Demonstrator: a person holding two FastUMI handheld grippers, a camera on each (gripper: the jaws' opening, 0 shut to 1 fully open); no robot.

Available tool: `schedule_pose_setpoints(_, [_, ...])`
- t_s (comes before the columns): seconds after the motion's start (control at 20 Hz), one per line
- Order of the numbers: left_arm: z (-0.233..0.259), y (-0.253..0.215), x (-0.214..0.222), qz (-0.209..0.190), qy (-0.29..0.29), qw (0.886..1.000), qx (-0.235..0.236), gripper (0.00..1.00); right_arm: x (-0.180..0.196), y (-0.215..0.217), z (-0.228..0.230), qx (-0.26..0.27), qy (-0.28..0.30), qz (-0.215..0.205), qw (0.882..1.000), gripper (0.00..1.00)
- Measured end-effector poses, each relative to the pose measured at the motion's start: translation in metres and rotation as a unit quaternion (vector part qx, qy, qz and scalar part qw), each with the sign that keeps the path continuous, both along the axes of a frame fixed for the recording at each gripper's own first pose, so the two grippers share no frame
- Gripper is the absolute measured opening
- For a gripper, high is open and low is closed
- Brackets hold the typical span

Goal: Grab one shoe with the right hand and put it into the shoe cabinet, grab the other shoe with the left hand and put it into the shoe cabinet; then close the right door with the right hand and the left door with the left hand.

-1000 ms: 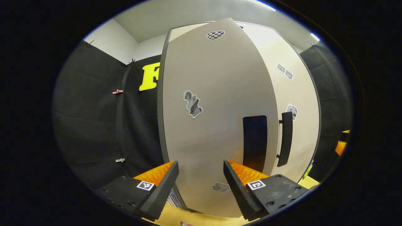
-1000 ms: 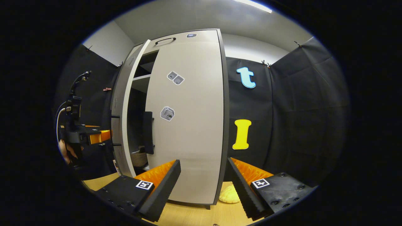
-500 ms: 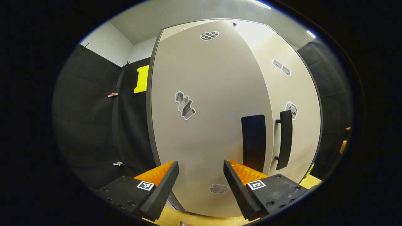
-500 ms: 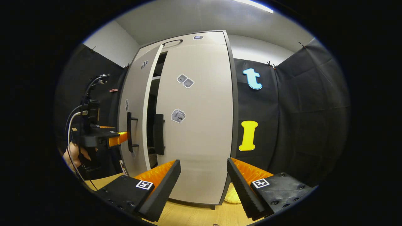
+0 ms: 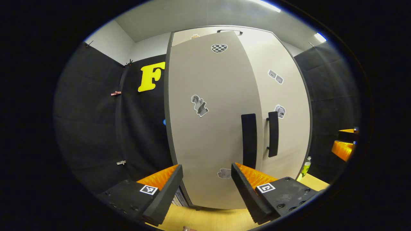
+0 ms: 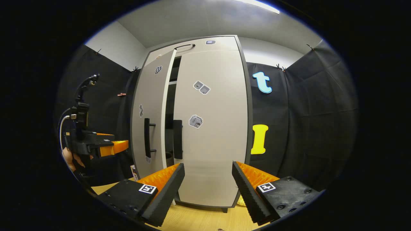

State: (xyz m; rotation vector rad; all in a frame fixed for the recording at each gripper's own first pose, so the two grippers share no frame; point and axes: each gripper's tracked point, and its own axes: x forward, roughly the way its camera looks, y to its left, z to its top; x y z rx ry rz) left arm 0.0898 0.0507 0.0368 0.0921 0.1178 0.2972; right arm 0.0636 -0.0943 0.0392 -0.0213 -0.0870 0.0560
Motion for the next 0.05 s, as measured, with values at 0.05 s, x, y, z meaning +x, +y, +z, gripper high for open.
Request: schedule_pose_setpoints(0.05, [0.0013, -0.0039, -0.0104, -0.004, -0.001, 1.000, -0.006, 0.96, 0.0030, 0.0062, 0.0003, 0.000, -0.001, 0.006, 1.000, 0.98])
